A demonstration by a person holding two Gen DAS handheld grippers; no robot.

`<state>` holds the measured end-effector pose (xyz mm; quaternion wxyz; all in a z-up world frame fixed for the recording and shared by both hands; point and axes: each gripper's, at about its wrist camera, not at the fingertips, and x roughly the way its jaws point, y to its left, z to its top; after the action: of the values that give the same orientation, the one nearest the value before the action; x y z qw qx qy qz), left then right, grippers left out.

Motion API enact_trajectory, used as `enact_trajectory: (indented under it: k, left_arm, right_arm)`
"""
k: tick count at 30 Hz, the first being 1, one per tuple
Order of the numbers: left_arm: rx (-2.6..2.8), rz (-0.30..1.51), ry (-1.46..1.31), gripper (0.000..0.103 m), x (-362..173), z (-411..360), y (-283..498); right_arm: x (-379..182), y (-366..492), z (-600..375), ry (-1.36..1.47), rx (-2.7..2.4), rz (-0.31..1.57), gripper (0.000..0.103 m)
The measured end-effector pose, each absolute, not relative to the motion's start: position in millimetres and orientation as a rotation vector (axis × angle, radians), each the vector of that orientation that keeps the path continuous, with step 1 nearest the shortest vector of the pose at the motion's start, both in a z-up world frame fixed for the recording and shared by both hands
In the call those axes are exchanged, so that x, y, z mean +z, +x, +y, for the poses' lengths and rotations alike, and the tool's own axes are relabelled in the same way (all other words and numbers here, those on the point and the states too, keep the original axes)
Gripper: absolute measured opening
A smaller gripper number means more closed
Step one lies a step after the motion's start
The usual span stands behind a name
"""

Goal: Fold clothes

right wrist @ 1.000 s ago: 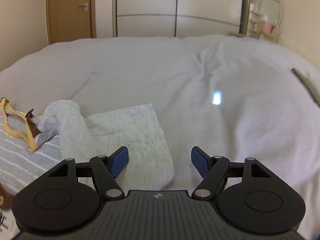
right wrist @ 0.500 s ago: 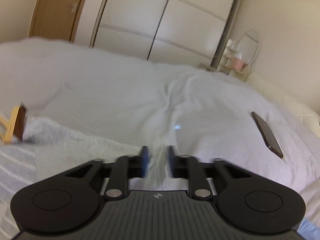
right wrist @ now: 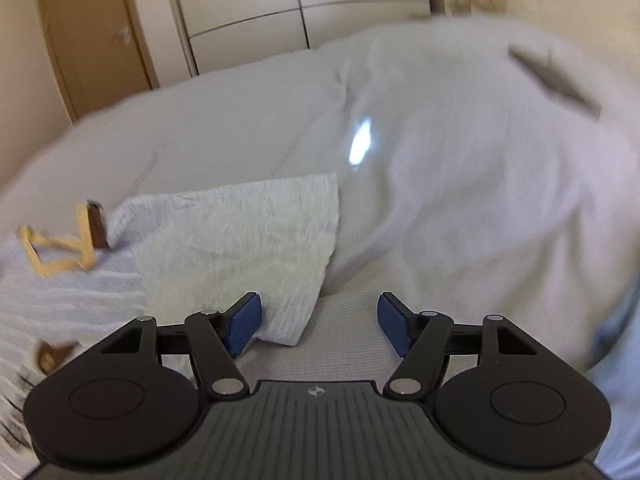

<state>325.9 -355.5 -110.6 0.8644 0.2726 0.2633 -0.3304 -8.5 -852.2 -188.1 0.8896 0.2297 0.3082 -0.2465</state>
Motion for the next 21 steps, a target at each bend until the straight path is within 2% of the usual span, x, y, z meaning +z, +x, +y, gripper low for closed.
enact_trajectory:
  k: [3, 4, 5, 6, 7, 11, 13, 15, 18, 21]
  left_arm:
    - [-0.723, 0.566, 0.586, 0.024, -120, -367, 321]
    - [-0.729, 0.566, 0.594, 0.024, -122, -371, 320]
    - [-0.733, 0.565, 0.600, 0.024, -124, -373, 319]
    - [-0.736, 0.564, 0.606, 0.024, -126, -376, 318]
    - [-0.740, 0.563, 0.606, 0.024, -126, -377, 318]
    - [-0.738, 0.545, 0.620, 0.024, -121, -378, 316]
    - [-0.733, 0.537, 0.633, 0.024, -117, -377, 316]
    - [-0.726, 0.528, 0.633, 0.024, -113, -376, 317]
    - [-0.742, 0.507, 0.624, 0.027, -104, -380, 317]
    - [-0.784, 0.483, 0.631, 0.027, -100, -400, 318]
  right_arm:
    - [-199, -10, -864, 0.631, -0.457, 0.600, 0.066]
    - [-199, -8, -865, 0.666, -0.430, 0.591, 0.059]
    - [-198, -7, -864, 0.679, -0.416, 0.591, 0.049]
    - [-198, -6, -863, 0.693, -0.402, 0.590, 0.020]
    - [-197, -6, -862, 0.701, -0.397, 0.589, 0.008]
    - [-172, -18, -850, 0.597, -0.533, 0.584, 0.007]
    - [-161, -18, -839, 0.449, -0.644, 0.615, 0.014]
    - [-151, -15, -827, 0.288, -0.762, 0.654, 0.015]
    - [-136, -17, -819, 0.298, -0.690, 0.596, 0.018]
    - [-128, 7, -793, 0.218, -0.508, 0.570, 0.033]
